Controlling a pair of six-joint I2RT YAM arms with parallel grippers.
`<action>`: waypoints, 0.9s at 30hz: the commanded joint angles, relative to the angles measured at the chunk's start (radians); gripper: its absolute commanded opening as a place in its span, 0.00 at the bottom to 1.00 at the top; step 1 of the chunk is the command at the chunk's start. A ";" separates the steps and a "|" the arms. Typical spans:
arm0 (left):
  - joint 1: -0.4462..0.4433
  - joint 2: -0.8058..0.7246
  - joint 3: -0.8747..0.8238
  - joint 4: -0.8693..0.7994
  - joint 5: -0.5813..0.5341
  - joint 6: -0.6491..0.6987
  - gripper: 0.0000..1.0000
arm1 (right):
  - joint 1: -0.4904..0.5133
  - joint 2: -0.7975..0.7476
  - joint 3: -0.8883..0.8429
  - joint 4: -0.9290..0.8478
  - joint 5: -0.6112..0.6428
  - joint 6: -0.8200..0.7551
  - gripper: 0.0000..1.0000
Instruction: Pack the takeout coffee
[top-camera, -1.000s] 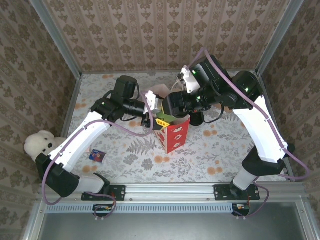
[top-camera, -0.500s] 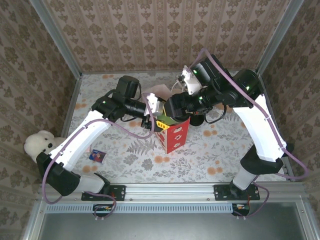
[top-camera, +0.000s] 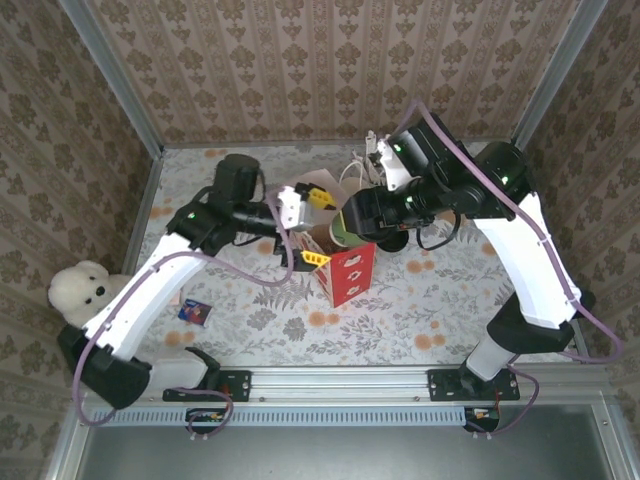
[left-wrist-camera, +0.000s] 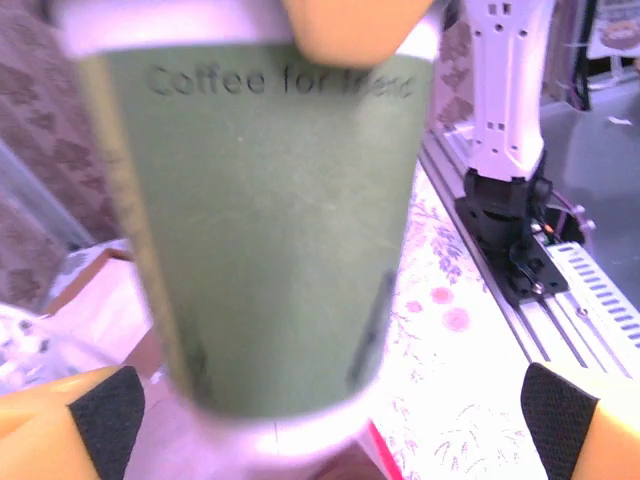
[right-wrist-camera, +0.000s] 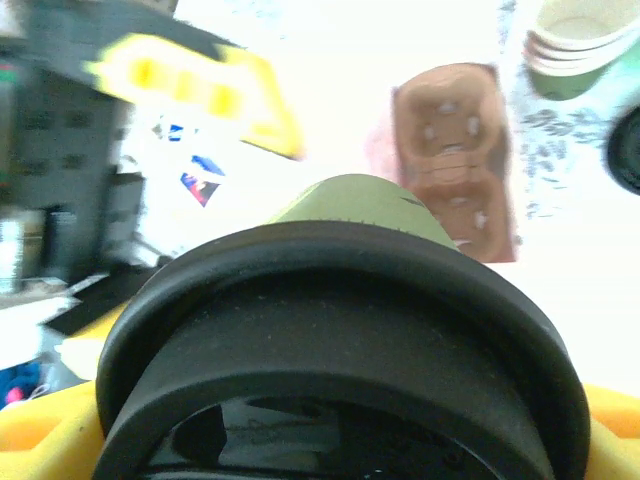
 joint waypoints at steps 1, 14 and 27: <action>0.069 -0.127 -0.082 0.254 0.011 -0.225 1.00 | 0.001 -0.013 -0.022 0.000 0.113 -0.010 0.66; 0.207 -0.016 0.195 0.026 -0.724 -0.967 1.00 | 0.130 0.219 0.177 -0.062 0.322 -0.016 0.62; 0.195 0.080 0.236 -0.135 -0.650 -0.979 0.88 | 0.150 0.355 0.160 -0.074 0.394 0.002 0.62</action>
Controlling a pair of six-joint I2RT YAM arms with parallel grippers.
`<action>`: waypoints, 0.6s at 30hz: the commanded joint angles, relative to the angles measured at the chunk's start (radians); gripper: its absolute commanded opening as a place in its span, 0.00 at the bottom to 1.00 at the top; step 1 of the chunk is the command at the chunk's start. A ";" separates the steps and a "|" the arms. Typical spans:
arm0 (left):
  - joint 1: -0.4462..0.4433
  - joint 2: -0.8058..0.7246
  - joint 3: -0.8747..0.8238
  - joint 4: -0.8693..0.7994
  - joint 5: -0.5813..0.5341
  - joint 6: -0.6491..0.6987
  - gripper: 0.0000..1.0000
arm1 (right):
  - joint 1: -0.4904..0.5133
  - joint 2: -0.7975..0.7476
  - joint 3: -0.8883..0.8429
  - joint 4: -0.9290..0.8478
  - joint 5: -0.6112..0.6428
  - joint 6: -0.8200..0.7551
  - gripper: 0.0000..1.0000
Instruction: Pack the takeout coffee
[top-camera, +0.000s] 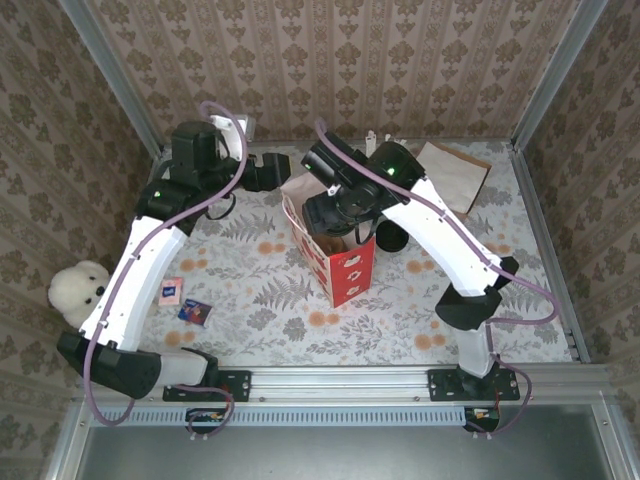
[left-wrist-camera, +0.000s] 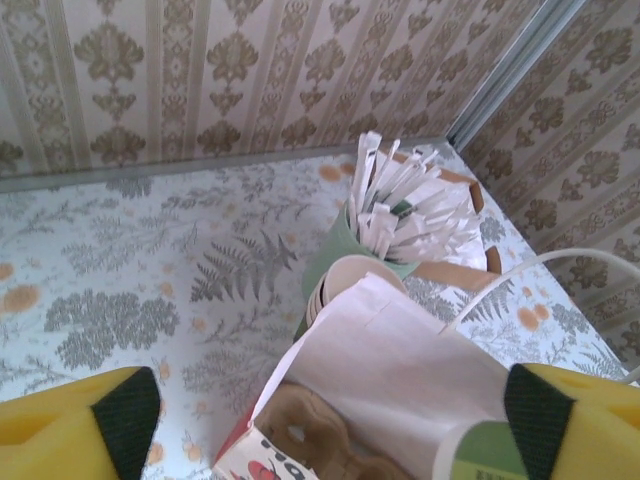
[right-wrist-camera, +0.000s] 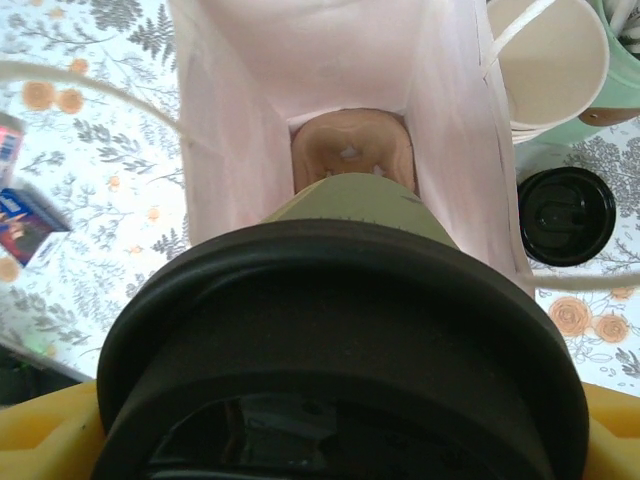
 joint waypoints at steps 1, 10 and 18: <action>-0.007 -0.017 -0.001 -0.037 0.052 -0.006 0.87 | 0.002 0.023 0.011 -0.074 0.045 0.004 0.61; 0.033 -0.029 -0.063 -0.015 0.025 0.006 0.88 | -0.001 0.093 0.009 -0.075 -0.022 -0.008 0.60; 0.051 0.192 0.085 -0.052 0.113 0.243 0.87 | -0.030 0.116 -0.029 -0.141 -0.063 -0.016 0.60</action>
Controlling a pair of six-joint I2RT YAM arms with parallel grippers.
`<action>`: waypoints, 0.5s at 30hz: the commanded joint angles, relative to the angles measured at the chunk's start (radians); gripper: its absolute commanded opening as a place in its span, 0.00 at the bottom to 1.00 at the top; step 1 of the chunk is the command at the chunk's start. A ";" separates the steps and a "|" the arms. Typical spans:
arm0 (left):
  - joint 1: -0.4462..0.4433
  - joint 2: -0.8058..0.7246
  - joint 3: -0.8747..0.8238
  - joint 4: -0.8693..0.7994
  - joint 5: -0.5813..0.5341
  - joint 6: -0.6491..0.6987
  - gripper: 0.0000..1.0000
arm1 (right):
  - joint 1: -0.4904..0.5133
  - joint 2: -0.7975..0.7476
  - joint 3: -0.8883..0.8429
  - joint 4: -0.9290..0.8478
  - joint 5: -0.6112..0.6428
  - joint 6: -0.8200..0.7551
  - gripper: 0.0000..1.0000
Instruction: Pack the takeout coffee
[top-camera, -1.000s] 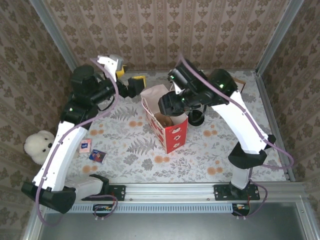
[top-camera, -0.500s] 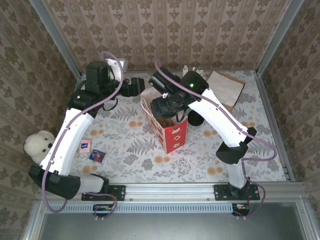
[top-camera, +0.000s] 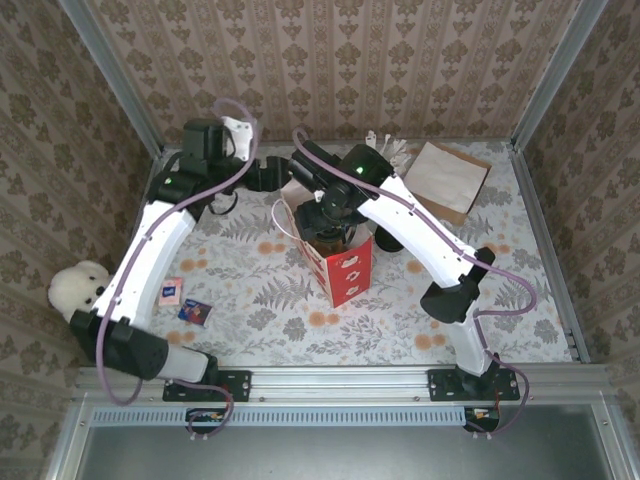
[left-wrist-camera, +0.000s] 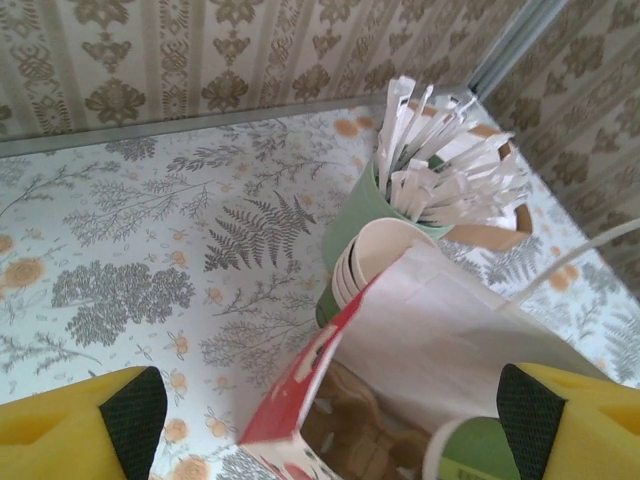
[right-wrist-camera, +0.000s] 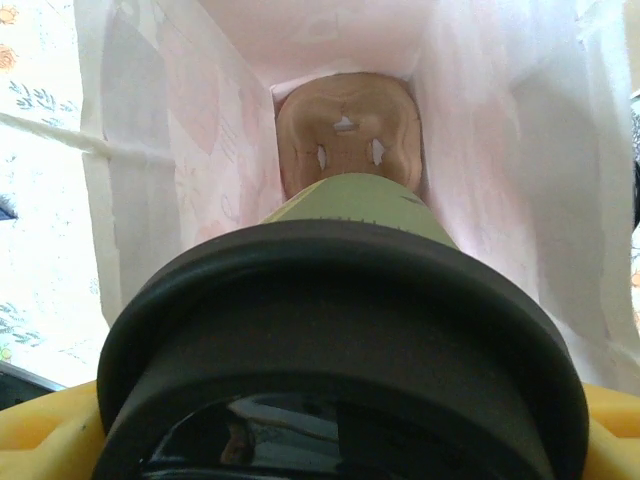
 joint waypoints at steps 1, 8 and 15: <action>0.011 0.102 0.087 -0.036 0.074 0.161 0.87 | -0.022 0.017 -0.024 -0.145 -0.039 -0.021 0.60; 0.010 0.267 0.224 -0.106 0.223 0.292 0.78 | -0.047 0.041 -0.061 -0.148 -0.091 -0.072 0.60; -0.003 0.301 0.214 -0.161 0.357 0.409 0.74 | -0.050 0.080 -0.068 -0.145 -0.098 -0.103 0.59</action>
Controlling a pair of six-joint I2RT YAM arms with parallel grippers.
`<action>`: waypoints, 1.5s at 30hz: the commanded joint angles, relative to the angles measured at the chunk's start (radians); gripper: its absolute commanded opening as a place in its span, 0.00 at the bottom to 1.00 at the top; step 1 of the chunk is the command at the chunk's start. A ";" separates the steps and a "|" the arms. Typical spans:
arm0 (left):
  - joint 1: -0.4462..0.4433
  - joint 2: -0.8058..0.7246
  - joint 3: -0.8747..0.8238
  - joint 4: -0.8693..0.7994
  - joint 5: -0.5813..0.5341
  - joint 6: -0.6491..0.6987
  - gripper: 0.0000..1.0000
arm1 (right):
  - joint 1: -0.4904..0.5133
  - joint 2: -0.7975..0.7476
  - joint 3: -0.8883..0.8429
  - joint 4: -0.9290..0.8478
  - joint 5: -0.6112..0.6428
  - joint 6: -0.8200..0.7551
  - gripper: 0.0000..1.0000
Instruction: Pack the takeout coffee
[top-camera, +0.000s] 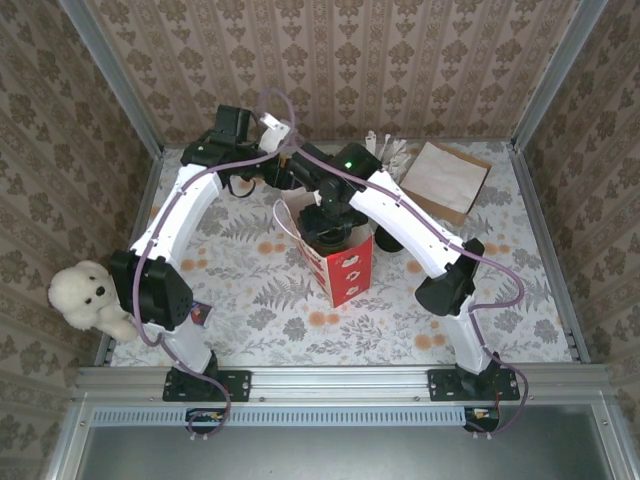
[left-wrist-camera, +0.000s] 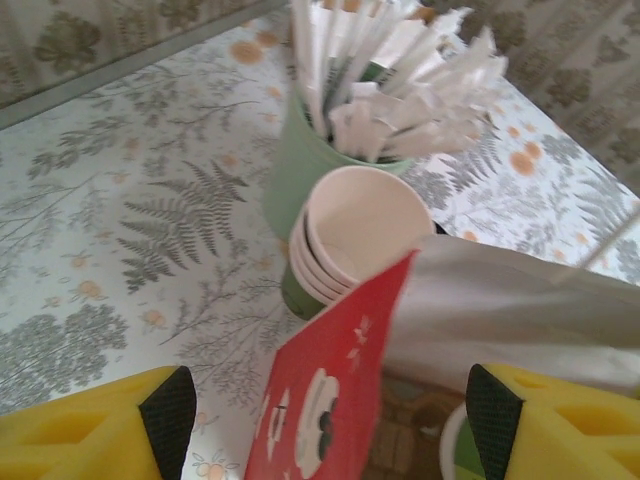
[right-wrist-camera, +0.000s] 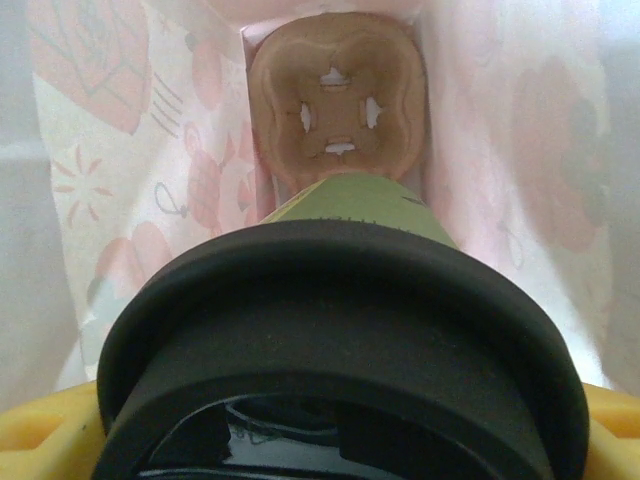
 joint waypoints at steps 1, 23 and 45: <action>-0.011 0.012 0.020 -0.057 0.090 0.114 0.74 | -0.001 0.026 -0.014 -0.145 -0.025 -0.035 0.59; -0.022 0.077 0.063 -0.083 0.071 0.149 0.18 | -0.006 0.032 -0.234 -0.148 -0.064 -0.037 0.59; -0.022 0.074 0.049 -0.075 0.101 0.156 0.08 | -0.017 -0.053 -0.428 -0.032 -0.069 -0.019 0.58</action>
